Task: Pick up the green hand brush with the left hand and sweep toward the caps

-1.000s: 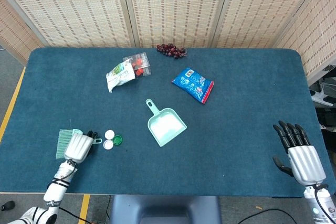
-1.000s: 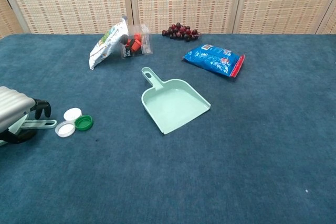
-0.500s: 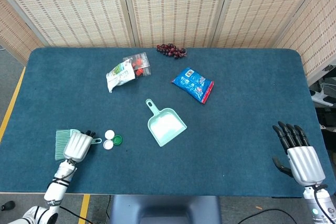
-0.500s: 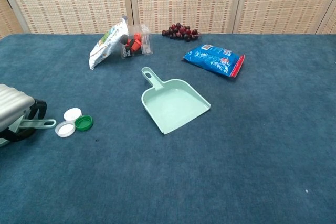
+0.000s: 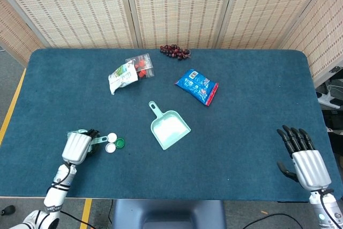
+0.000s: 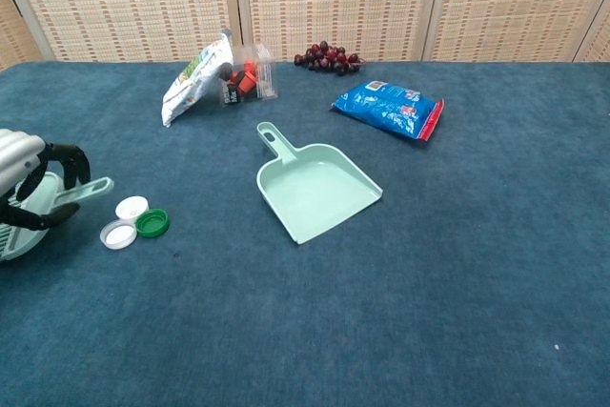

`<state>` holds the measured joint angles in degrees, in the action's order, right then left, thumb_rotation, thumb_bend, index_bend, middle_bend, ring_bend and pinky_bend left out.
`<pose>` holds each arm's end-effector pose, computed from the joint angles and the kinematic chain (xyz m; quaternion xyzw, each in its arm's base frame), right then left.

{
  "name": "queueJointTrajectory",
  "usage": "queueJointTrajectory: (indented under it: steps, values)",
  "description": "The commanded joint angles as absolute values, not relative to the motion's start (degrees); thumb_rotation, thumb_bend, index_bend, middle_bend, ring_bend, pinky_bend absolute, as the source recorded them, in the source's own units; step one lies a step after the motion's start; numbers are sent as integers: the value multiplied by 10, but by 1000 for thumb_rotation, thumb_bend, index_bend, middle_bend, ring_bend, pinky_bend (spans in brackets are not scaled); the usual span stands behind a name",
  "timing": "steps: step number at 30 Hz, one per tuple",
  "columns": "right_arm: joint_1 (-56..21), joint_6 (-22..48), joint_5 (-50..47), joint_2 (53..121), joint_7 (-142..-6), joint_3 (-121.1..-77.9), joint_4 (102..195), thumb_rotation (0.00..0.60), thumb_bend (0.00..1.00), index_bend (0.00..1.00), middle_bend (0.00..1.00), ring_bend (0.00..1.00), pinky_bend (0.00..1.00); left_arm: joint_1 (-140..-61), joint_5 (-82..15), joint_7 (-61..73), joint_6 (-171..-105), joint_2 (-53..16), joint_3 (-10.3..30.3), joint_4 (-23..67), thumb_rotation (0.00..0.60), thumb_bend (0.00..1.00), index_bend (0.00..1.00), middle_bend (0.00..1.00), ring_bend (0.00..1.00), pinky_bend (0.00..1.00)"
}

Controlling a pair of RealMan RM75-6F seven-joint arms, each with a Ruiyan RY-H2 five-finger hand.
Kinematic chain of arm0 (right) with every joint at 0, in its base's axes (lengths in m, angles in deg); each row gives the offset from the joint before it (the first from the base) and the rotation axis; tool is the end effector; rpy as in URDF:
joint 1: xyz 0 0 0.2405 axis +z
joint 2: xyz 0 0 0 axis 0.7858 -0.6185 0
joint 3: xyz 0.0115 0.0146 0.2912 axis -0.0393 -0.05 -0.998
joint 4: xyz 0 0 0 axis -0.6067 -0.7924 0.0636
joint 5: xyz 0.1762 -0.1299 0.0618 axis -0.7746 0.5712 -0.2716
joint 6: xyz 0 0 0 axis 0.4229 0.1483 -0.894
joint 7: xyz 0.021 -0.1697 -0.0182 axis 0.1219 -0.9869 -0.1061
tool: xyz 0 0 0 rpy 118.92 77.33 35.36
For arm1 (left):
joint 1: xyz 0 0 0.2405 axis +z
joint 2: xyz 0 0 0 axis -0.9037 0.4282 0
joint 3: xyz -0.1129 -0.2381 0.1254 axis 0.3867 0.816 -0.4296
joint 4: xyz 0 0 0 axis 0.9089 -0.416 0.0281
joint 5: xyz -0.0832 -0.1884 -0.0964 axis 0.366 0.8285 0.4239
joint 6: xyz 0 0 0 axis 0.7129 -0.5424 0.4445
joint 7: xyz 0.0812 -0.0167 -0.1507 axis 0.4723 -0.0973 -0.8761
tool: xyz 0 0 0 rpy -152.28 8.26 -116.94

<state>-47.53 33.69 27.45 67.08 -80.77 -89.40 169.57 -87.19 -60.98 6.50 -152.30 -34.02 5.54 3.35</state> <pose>-0.3295 -0.1968 0.1424 0.6445 -0.3641 0.3728 0.5595 -0.3134 0.3270 -0.0218 -0.6831 -0.2902 -0.4167 0.5249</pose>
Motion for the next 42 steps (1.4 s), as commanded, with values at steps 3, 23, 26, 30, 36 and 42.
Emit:
queueJointTrajectory:
  steps: [3,23,26,30,36,42]
  values:
    - [-474,333,275,671,-808,-892,1697,600,239,0,0,0,0,-862,-610,-205,-1589,-306,87,96,600,655,759,868,719,923]
    - [-474,327,279,664,-800,-886,1707,600,238,0,0,0,0,-875,-618,-557,-1611,-371,90,-68,600,652,765,876,702,920]
    - [-475,329,281,663,-800,-885,1709,600,239,0,0,0,0,-882,-629,-540,-1628,-407,85,-128,600,654,765,876,702,919]
    - [-475,328,281,660,-796,-884,1710,600,239,0,0,0,0,-886,-631,-554,-1630,-441,79,-182,600,657,765,875,702,920]
    - [-473,323,279,659,-794,-884,1710,600,239,0,0,0,0,-890,-637,-563,-1641,-477,69,-246,600,665,765,876,702,920]
    - [-473,324,277,659,-792,-885,1710,600,239,0,0,0,0,-898,-637,-577,-1646,-506,63,-286,600,675,765,877,702,920]
